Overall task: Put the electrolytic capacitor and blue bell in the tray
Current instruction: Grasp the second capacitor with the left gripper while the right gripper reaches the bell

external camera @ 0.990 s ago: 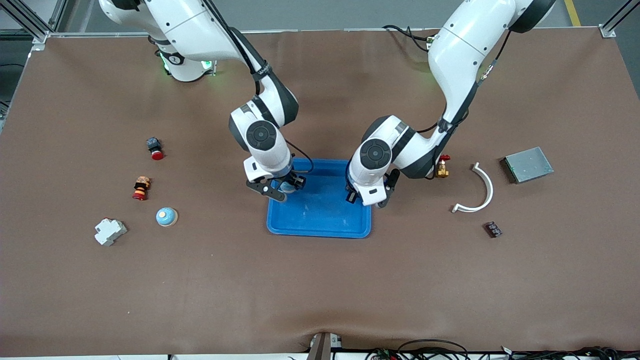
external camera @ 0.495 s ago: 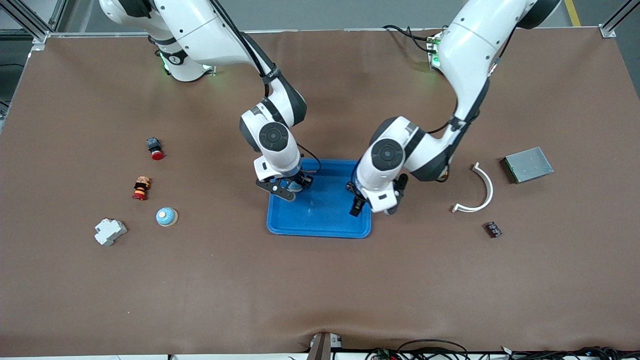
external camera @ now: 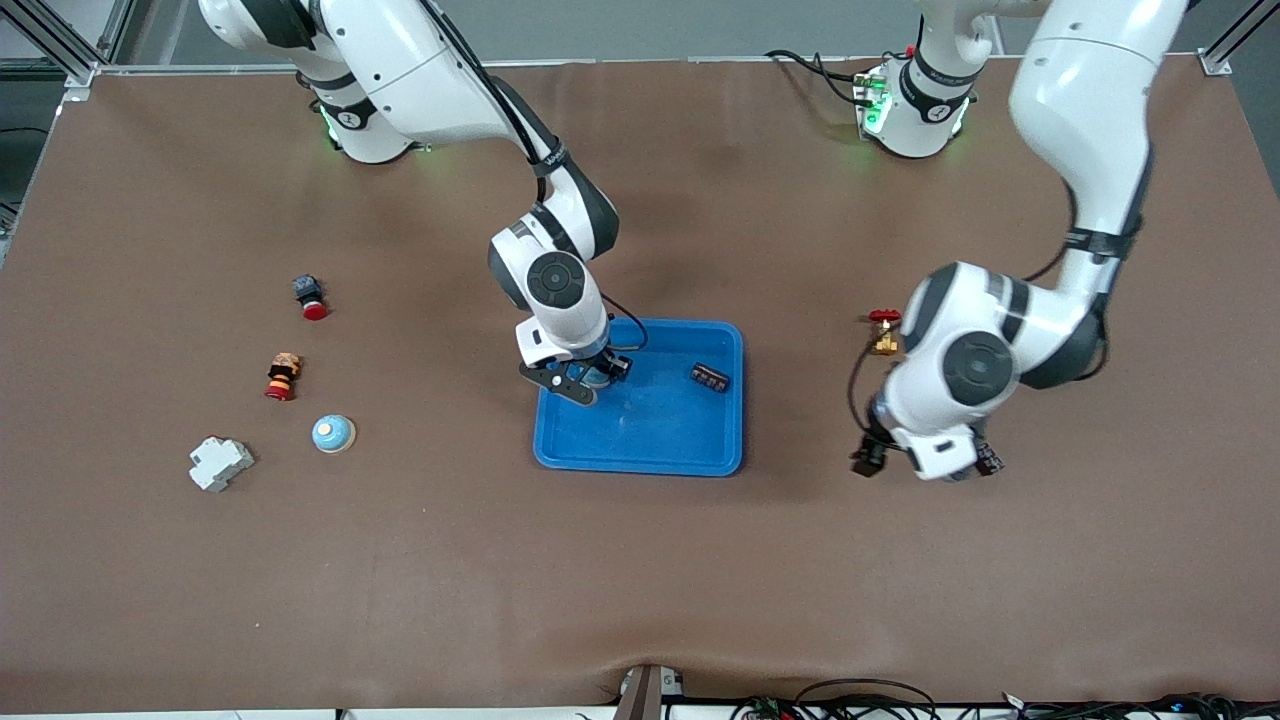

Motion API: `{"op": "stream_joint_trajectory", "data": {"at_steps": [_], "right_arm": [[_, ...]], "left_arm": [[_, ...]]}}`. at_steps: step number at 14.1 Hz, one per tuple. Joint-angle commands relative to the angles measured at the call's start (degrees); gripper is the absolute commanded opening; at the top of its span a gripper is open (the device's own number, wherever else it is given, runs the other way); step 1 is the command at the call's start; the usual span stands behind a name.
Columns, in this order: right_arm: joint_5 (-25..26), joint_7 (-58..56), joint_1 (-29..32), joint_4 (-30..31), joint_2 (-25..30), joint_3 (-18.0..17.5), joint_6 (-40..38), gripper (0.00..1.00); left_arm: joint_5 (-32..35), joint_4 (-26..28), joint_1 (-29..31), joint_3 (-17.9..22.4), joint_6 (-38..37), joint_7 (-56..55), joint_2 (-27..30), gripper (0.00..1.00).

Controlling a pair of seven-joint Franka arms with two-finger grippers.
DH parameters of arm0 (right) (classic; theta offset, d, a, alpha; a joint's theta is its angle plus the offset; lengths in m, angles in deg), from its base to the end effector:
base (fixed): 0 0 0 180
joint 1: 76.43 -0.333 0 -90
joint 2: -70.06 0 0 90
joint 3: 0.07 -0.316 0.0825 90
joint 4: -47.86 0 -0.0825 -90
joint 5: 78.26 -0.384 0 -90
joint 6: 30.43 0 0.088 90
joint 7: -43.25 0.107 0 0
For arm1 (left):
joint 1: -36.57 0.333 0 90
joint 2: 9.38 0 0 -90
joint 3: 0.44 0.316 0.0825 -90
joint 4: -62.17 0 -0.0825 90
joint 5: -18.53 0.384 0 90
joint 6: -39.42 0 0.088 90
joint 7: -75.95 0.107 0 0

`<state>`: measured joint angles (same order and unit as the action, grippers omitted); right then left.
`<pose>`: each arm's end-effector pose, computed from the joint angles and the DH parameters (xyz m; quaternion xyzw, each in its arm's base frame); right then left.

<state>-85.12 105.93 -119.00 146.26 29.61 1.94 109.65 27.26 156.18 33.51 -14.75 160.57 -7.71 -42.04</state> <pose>0.5097 0.4393 0.1802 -0.9723 0.2320 0.0146 0.0260 0.6522 -0.1762 0.2859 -0.8504 -0.5248 0.0272 0.0268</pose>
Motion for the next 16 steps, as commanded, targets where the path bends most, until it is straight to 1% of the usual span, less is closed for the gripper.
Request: {"op": "stream_joint_trajectory", "data": {"at_steps": [1, 2, 4, 6, 8, 10, 12, 13, 16], "right_arm": [[-1.0, 1.6, -0.8, -3.1, -2.7, 0.6, -0.2, 0.64], [-0.5, 1.4, -0.9, -3.5, -2.8, 0.7, -0.2, 1.00], [0.2, 0.6, -1.1, -4.4, -2.8, 0.8, -0.9, 1.00], [1.9, 0.3, -0.9, -6.3, -2.7, 0.8, -3.5, 1.00], [3.7, -1.8, -0.1, -10.7, -2.5, 0.8, -10.7, 1.00], [3.8, -7.5, 1.4, -15.3, -2.3, 0.9, -19.0, 1.00], [3.7, -13.7, 4.2, -17.7, -1.6, 1.0, -24.0, 1.00], [3.7, -16.9, 5.8, -17.8, -1.3, 1.0, -25.0, 1.00], [4.1, -23.0, 9.8, -17.0, 1.0, 1.4, -26.4, 1.00]], "left_arm": [[3.2, 1.8, 5.8, -0.6, -0.2, 9.8, 0.2, 1.00], [4.1, 1.9, 8.7, -0.7, 0.3, 14.4, -0.5, 1.00], [4.3, 1.9, 12.0, -0.7, 2.9, 21.7, -2.0, 1.00], [5.0, 1.9, 13.7, -0.6, 5.2, 25.3, -3.4, 1.00], [6.9, 1.9, 15.7, -0.7, 6.9, 29.1, -4.8, 1.00], [7.1, 1.8, 15.5, -0.7, 7.0, 31.4, -5.6, 1.00], [7.1, 2.1, 15.4, -0.7, 7.0, 32.2, -6.1, 1.00], [7.1, 2.0, 15.4, -0.7, 7.1, 32.7, -6.7, 1.00], [7.5, 1.7, 15.1, -0.6, 7.7, 33.1, -7.5, 0.93]]}}
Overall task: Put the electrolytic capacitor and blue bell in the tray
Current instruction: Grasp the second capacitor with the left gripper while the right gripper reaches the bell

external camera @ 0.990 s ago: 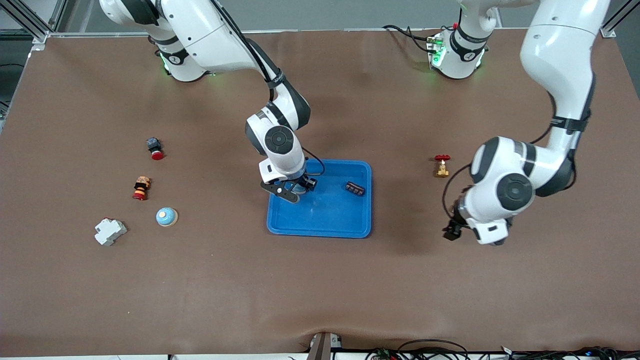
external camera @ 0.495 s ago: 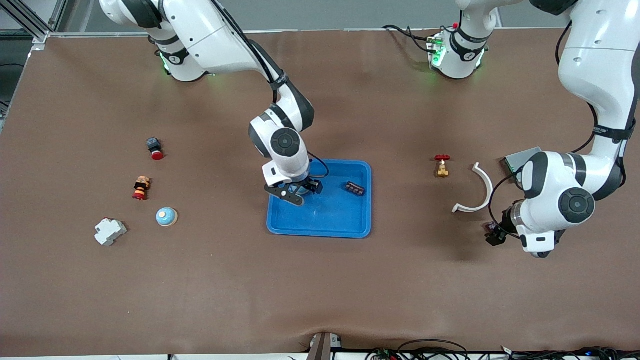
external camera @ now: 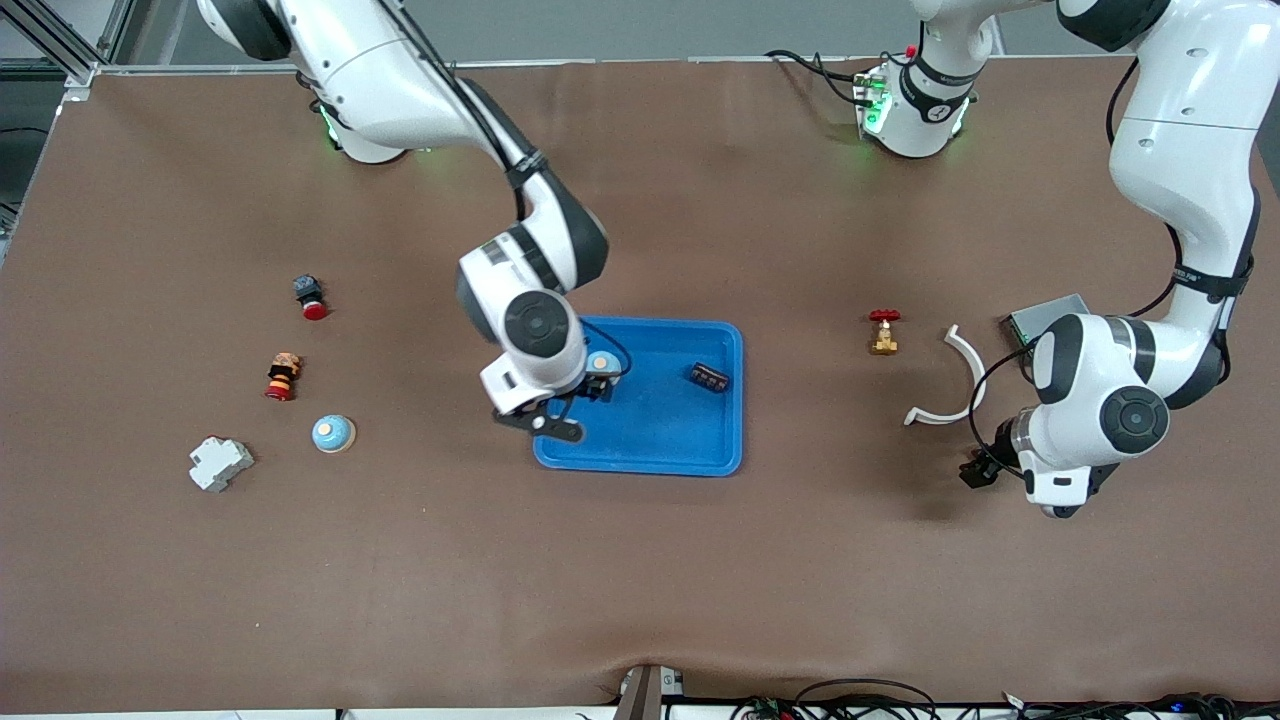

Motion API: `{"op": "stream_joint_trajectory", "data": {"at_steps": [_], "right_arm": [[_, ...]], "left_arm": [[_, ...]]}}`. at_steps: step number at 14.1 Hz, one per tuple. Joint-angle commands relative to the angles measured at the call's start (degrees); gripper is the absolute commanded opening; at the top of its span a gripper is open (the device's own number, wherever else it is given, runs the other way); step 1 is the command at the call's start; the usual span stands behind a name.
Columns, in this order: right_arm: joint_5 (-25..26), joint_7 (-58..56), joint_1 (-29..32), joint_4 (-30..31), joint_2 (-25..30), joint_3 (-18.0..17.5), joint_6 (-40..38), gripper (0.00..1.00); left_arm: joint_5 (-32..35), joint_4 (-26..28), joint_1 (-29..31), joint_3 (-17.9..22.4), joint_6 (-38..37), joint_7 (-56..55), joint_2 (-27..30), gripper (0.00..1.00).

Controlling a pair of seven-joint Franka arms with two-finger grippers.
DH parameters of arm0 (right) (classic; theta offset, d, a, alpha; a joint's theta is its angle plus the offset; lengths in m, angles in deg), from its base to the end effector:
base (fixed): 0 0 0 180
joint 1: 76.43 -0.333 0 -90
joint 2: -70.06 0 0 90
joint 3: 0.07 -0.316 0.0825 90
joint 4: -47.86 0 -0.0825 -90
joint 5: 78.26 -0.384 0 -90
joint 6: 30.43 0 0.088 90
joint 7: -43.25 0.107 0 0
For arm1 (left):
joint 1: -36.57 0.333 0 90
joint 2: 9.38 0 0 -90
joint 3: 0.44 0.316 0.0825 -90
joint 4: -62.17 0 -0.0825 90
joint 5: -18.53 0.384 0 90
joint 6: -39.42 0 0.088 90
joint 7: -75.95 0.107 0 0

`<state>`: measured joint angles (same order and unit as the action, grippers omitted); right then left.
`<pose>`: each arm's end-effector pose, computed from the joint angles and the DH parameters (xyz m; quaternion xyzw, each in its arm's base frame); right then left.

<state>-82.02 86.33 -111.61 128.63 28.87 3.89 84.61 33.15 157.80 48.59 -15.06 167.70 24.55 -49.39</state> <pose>0.6039 0.3814 0.2672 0.9920 -0.1116 -0.0508 0.0314 0.6704 -0.0059 0.1998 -0.9325 -0.3575 0.0378 0.0338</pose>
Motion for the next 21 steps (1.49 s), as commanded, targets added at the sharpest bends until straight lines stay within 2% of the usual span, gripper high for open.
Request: {"op": "stream_joint_trajectory", "data": {"at_steps": [1, 3, 6, 8, 9, 10, 11, 12, 14, 17, 21], "right_arm": [[2.0, -5.8, 3.2, 1.2, 2.9, 0.2, -1.9, 1.00], [3.2, -13.7, 6.2, 4.3, 5.6, 0.3, -1.8, 1.00], [3.3, -23.7, 12.1, 9.7, 11.0, 0.3, -1.4, 1.00], [3.3, -30.1, 16.8, 12.6, 13.3, 0.3, -0.8, 1.00], [3.3, -32.0, 18.4, 14.6, 14.6, 0.3, 0.3, 1.00], [3.3, -33.2, 19.6, 17.5, 16.3, 0.3, 2.7, 1.00], [3.4, -34.4, 20.3, 20.7, 17.9, 0.3, 5.3, 1.00], [3.4, -35.6, 21.2, 23.5, 19.0, 0.4, 8.2, 1.00], [3.8, -38.3, 22.9, 28.0, 20.6, 0.4, 13.2, 1.00], [3.8, -42.0, 25.3, 30.9, 21.1, 0.4, 17.0, 1.00], [3.8, -45.9, 28.3, 32.4, 20.4, 0.4, 21.6, 1.00]], "left_arm": [[2.9, 0.1, 0.1, -0.3, 0.6, 1.8, -0.2, 0.92], [4.1, -0.8, -0.2, -0.3, 0.6, 2.3, -1.6, 0.82], [5.4, -1.0, -0.4, -0.2, 0.7, 2.8, -1.7, 0.75], [6.0, -1.0, 0.1, -0.2, 0.7, 3.0, -1.7, 0.65], [6.0, -1.0, 0.1, -0.2, 0.7, 3.0, -1.7, 0.57], [6.0, -1.0, 0.1, -0.3, 0.7, 3.0, -1.7, 0.46], [6.0, -1.0, 0.1, -0.3, 0.7, 3.0, -1.7, 0.27], [5.9, -1.0, -0.2, -0.3, 0.6, 2.6, -1.7, 0.00], [5.9, -1.1, -0.1, -0.3, 0.6, 2.4, -1.6, 0.00], [4.2, -1.8, 0.2, -0.5, 0.6, 1.7, -0.9, 0.00], [-4.1, -5.2, -1.5, -1.7, -3.2, -2.1, 0.3, 0.00]]}}
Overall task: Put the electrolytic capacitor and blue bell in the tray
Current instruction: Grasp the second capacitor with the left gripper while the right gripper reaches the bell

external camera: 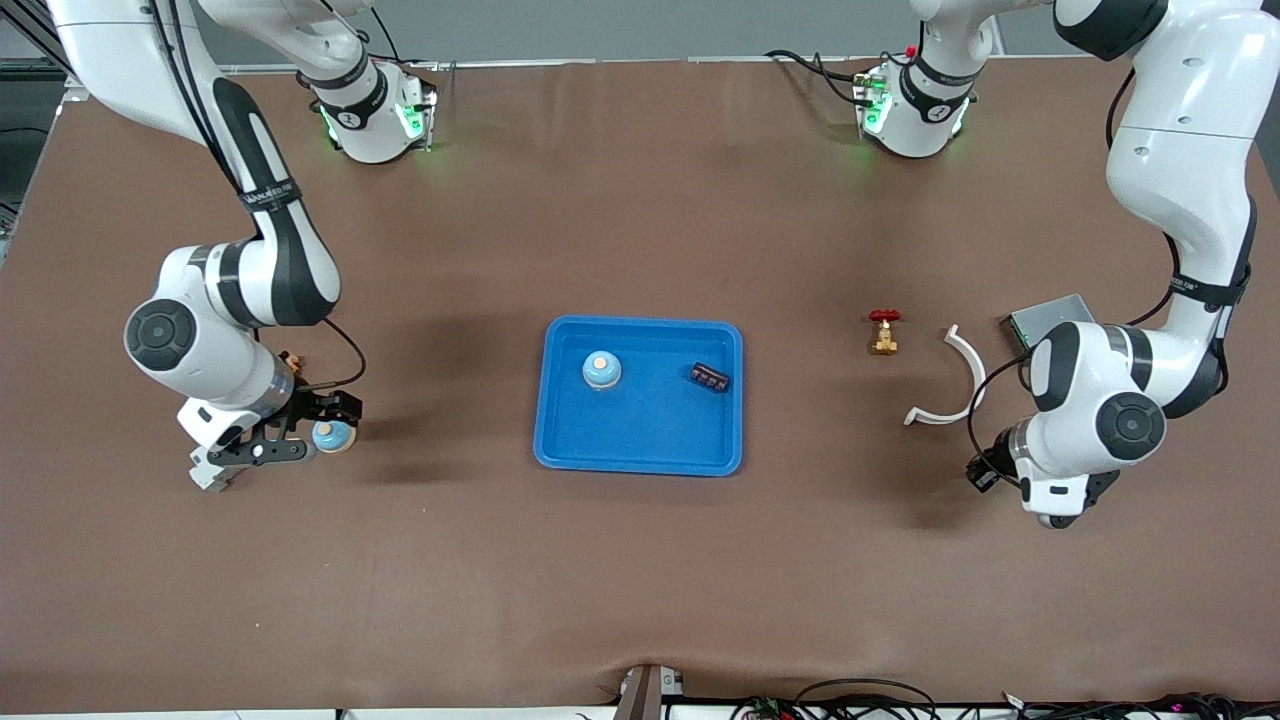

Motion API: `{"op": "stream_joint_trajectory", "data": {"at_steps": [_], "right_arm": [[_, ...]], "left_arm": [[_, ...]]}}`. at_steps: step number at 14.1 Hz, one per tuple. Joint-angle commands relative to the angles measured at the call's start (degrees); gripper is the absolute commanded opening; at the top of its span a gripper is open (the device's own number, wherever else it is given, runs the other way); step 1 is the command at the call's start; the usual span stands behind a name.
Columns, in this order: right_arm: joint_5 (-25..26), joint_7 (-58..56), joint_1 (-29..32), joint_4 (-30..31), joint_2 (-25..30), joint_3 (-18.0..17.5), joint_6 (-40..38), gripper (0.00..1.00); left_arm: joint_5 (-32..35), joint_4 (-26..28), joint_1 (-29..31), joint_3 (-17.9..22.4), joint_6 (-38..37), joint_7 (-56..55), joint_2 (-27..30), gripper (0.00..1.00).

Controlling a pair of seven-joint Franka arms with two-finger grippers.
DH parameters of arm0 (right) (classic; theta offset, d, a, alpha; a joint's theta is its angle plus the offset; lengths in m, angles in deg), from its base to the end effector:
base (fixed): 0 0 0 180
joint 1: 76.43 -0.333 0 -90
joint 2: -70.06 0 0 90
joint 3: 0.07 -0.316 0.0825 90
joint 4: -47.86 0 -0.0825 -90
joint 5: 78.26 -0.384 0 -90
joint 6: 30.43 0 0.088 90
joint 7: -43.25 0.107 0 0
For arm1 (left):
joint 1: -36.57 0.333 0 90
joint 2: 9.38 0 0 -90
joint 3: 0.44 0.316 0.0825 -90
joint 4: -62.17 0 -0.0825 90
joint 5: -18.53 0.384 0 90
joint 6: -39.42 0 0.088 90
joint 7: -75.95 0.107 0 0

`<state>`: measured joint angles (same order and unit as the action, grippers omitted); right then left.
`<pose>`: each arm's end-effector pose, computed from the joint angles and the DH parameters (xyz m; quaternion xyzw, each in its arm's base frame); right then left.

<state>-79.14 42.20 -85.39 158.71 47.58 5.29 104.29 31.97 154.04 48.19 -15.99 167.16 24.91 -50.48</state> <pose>0.6222 0.0421 0.2861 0.9991 0.0390 0.0133 0.0120 0.6878 -0.0166 0.2148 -0.9335 -0.3573 0.0258 0.0143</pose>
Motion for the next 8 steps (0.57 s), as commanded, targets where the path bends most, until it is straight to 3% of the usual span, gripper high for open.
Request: {"op": "stream_joint_trajectory", "data": {"at_steps": [1, 8], "right_arm": [[0.9, -2.0, 2.5, 2.4, 1.7, -1.0, 2.8, 1.00], [0.4, -1.8, 4.4, 6.3, -3.3, -1.1, 14.2, 1.00]], "left_arm": [[-3.5, -1.6, -1.8, -2.3, -2.7, -4.4, 1.5, 0.00], [-3.5, -3.5, -11.2, -4.5, -2.7, -26.8, 2.0, 0.00]]}}
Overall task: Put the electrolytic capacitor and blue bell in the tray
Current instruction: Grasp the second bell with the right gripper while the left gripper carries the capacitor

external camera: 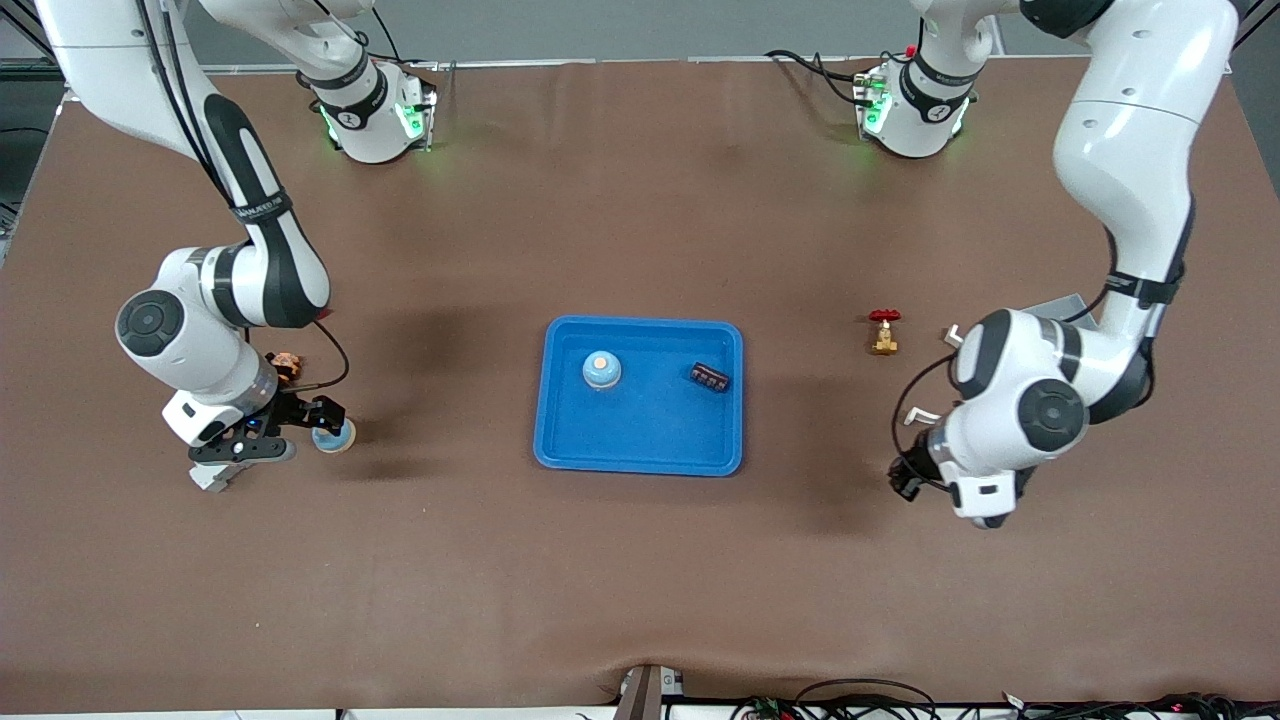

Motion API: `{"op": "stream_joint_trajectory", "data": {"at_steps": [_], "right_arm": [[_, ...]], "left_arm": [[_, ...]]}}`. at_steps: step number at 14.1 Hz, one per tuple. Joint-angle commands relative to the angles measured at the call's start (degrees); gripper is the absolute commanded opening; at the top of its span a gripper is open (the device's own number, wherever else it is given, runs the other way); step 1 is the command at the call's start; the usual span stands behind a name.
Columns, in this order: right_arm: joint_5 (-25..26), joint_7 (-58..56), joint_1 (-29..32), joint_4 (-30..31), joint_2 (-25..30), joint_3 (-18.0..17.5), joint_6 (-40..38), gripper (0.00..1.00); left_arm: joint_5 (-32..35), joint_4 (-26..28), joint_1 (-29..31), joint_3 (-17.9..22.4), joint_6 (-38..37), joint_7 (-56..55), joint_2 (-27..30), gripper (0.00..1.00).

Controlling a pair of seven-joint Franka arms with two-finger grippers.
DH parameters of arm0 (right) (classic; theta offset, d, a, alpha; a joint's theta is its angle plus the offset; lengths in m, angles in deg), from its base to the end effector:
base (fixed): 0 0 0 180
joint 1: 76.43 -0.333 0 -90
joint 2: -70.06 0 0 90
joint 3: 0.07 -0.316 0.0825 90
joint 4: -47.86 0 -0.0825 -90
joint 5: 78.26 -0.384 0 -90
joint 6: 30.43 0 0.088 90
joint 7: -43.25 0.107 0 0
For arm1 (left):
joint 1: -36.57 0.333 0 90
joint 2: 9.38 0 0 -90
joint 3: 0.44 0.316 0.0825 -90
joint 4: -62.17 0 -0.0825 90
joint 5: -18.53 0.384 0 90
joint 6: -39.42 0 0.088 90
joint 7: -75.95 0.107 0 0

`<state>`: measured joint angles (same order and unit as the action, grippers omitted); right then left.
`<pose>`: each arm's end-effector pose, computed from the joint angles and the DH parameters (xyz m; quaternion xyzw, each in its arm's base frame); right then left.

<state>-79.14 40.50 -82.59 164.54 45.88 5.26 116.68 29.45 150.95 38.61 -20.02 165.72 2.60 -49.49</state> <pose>0.6103 0.0102 0.2460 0.9979 0.0301 0.0552 0.0152 0.6825 -0.1707 0.2552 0.8922 0.4505 -0.0234 0.0223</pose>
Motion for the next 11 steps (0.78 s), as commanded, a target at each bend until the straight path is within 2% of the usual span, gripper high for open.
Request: {"op": "stream_joint_trajectory", "data": {"at_steps": [1, 7, 11], "right_arm": [[0.4, -0.1, 1.7, 0.6, -2.4, -1.1, 2.5, 1.00], [-0.2, 0.6, 1.3, 0.5, -7.1, -1.4, 5.6, 1.00], [-0.3, 0.7, 1.2, 0.1, -7.8, -1.4, 5.7, 1.00]], "left_arm": [[-1.0, -1.5, -2.8, -0.5, -1.2, -7.6, 0.8, 0.00], [-0.8, -4.0, -12.6, -0.4, 0.0, -18.3, -0.1, 0.00], [-1.0, -8.8, -18.2, 0.1, 2.5, -26.2, -3.7, 0.00]]}}
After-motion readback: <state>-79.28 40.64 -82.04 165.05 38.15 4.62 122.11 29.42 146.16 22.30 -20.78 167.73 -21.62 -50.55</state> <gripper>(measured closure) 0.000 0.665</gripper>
